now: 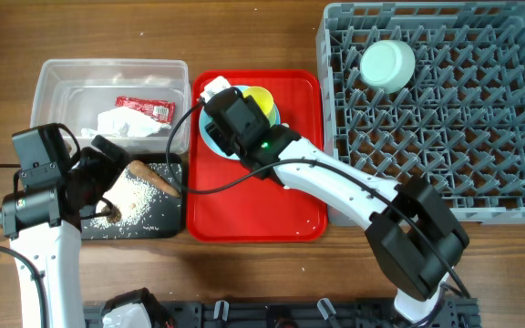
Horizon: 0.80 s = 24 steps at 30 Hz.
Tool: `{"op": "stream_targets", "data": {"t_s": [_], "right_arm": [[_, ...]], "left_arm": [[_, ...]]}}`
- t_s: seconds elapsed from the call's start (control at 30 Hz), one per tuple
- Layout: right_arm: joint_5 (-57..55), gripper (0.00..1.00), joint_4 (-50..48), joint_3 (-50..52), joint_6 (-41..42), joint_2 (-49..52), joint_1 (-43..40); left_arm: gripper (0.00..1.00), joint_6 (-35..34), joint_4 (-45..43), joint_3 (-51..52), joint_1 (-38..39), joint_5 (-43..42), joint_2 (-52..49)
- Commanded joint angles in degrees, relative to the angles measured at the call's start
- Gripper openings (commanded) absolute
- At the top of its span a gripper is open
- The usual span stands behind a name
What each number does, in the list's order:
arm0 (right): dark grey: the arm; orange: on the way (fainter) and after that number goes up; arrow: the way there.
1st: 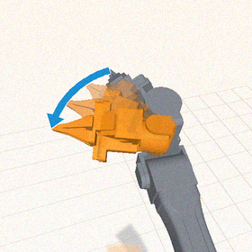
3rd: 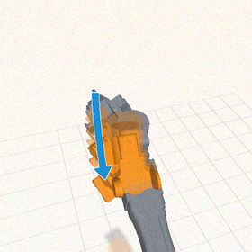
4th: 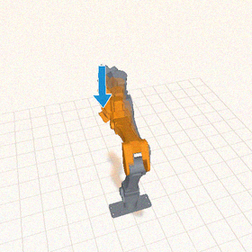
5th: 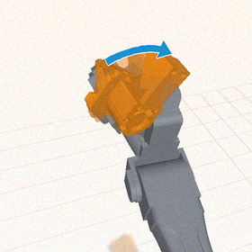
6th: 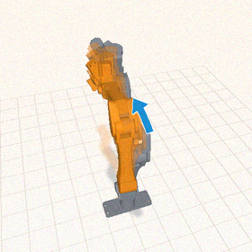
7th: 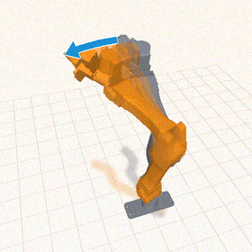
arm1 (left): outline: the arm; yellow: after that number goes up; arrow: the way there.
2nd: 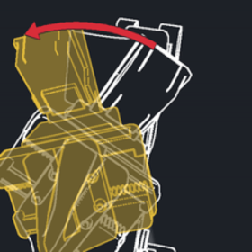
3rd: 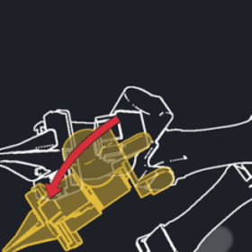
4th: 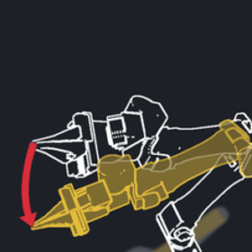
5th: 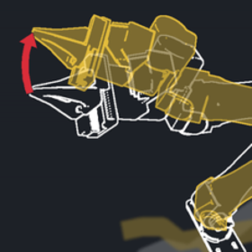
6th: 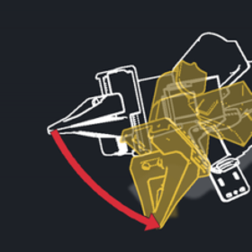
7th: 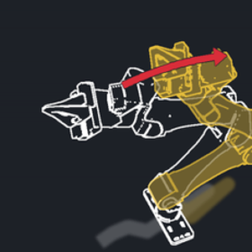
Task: Sort waste into correct bins and load items into the dishwasher rack
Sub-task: 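Move the right gripper back and grasp the yellow cup on the plate, then carry the yellow cup to the dish rack and set it down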
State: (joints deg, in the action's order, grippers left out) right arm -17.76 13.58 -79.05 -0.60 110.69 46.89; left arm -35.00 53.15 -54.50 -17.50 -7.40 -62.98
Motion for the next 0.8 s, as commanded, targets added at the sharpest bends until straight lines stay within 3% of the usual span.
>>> {"op": "stream_targets", "data": {"t_s": [0.0, 0.1, 0.37, 0.47, 0.67, 0.77], "right_arm": [[-4.66, 0.59, -1.64, 0.04, -6.91, 0.55, -0.68], [1.49, 0.48, -0.94, 0.04, -6.73, 1.11, -2.32], [6.29, 0.45, -0.39, 0.04, -6.84, 4.48, -3.28], [6.29, 0.31, 1.57, 0.04, -6.86, 4.48, -3.39], [4.66, 0.19, 1.57, 0.02, -6.82, 4.48, -3.39], [5.75, 0.04, 0.70, -0.24, -3.74, 2.45, -4.20]], "left_arm": [[1.00, 0.00, 0.00, -0.07, -0.26, -0.28, 0.20], [1.00, 0.02, 0.00, -0.07, -0.26, -0.28, 0.20], [1.00, 0.02, 0.00, -0.07, -0.26, -0.28, 0.20], [1.00, 0.02, 0.00, -0.07, -0.26, -0.28, 0.20], [1.00, 0.02, 0.00, -0.07, -0.26, -0.28, 0.20], [1.00, 0.02, 0.02, -0.07, -0.26, -0.28, 0.20]]}}
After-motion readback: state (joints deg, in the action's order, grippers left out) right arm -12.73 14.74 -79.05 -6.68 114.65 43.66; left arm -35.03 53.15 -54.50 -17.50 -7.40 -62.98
